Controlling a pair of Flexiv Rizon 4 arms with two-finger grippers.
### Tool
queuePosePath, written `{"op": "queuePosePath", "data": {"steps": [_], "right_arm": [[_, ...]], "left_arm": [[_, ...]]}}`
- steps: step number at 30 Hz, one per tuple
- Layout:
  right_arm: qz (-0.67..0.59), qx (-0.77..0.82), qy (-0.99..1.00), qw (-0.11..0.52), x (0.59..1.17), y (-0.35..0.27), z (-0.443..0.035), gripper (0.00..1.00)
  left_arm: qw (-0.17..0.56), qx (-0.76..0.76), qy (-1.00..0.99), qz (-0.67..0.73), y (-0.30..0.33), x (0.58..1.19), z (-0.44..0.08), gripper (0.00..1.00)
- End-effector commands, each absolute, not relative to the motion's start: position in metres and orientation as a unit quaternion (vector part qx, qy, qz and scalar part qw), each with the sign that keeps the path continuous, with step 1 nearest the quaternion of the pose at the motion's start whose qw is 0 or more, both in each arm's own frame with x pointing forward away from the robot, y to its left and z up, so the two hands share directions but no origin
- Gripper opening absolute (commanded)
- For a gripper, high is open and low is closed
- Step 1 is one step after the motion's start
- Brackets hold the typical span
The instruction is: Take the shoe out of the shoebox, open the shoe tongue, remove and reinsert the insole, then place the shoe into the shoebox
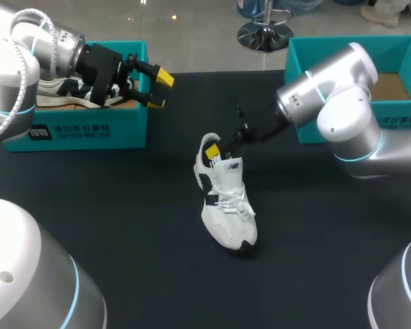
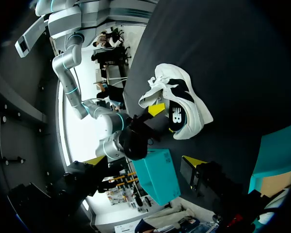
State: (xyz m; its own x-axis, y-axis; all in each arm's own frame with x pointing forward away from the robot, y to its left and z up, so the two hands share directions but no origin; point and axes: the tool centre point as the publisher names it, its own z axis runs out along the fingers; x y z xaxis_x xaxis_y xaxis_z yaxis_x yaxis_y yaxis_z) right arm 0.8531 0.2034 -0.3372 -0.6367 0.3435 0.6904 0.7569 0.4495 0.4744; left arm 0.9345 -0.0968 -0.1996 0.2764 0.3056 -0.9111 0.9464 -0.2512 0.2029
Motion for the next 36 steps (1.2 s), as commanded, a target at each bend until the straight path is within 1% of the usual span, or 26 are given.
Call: {"op": "queuePosePath", "data": {"steps": [1, 15, 17, 22, 23, 25, 26, 28, 29, 30, 32, 33, 34, 36], "right_arm": [[-0.395, -0.341, -0.814, 0.254, 0.85, 0.2, -0.33, 0.78], [-0.383, -0.354, -0.819, 0.239, 0.852, 0.189, -0.315, 0.96], [-0.379, -0.363, -0.817, 0.236, 0.852, 0.187, -0.312, 0.96], [-0.367, -0.394, -0.812, 0.226, 0.855, 0.182, -0.303, 0.92], [-0.362, -0.403, -0.811, 0.222, 0.856, 0.181, -0.301, 0.93], [-0.358, -0.414, -0.808, 0.219, 0.856, 0.179, -0.298, 0.9], [-0.351, -0.424, -0.806, 0.218, 0.857, 0.179, -0.297, 0.87], [-0.341, -0.444, -0.8, 0.213, 0.856, 0.177, -0.295, 0.75], [-0.341, -0.45, -0.797, 0.212, 0.856, 0.177, -0.294, 0.49], [-0.344, -0.462, -0.791, 0.207, 0.856, 0.177, -0.293, 0.42], [-0.349, -0.473, -0.784, 0.2, 0.856, 0.177, -0.291, 0.22], [-0.348, -0.482, -0.78, 0.195, 0.856, 0.178, -0.291, 0.04], [-0.347, -0.486, -0.778, 0.193, 0.856, 0.178, -0.29, 0.0], [-0.348, -0.502, -0.769, 0.188, 0.856, 0.178, -0.29, 0.0]], "left_arm": [[0.408, 0.688, 0.456, -0.392, -0.097, 0.935, -0.199, 1.0], [0.408, 0.688, 0.456, -0.392, -0.097, 0.935, -0.199, 1.0], [0.408, 0.688, 0.456, -0.392, -0.097, 0.935, -0.199, 1.0], [0.408, 0.688, 0.456, -0.392, -0.097, 0.935, -0.199, 1.0], [0.408, 0.688, 0.456, -0.392, -0.097, 0.935, -0.199, 1.0], [0.408, 0.688, 0.456, -0.392, -0.097, 0.935, -0.199, 1.0], [0.408, 0.688, 0.456, -0.392, -0.097, 0.935, -0.199, 1.0], [0.408, 0.688, 0.456, -0.392, -0.097, 0.935, -0.199, 1.0], [0.408, 0.688, 0.456, -0.392, -0.097, 0.935, -0.199, 1.0], [0.408, 0.688, 0.456, -0.392, -0.097, 0.935, -0.199, 1.0], [0.408, 0.688, 0.456, -0.392, -0.097, 0.935, -0.199, 1.0], [0.408, 0.688, 0.456, -0.392, -0.097, 0.935, -0.199, 1.0], [0.408, 0.688, 0.456, -0.392, -0.097, 0.935, -0.199, 1.0], [0.408, 0.688, 0.456, -0.392, -0.097, 0.935, -0.199, 1.0]]}}
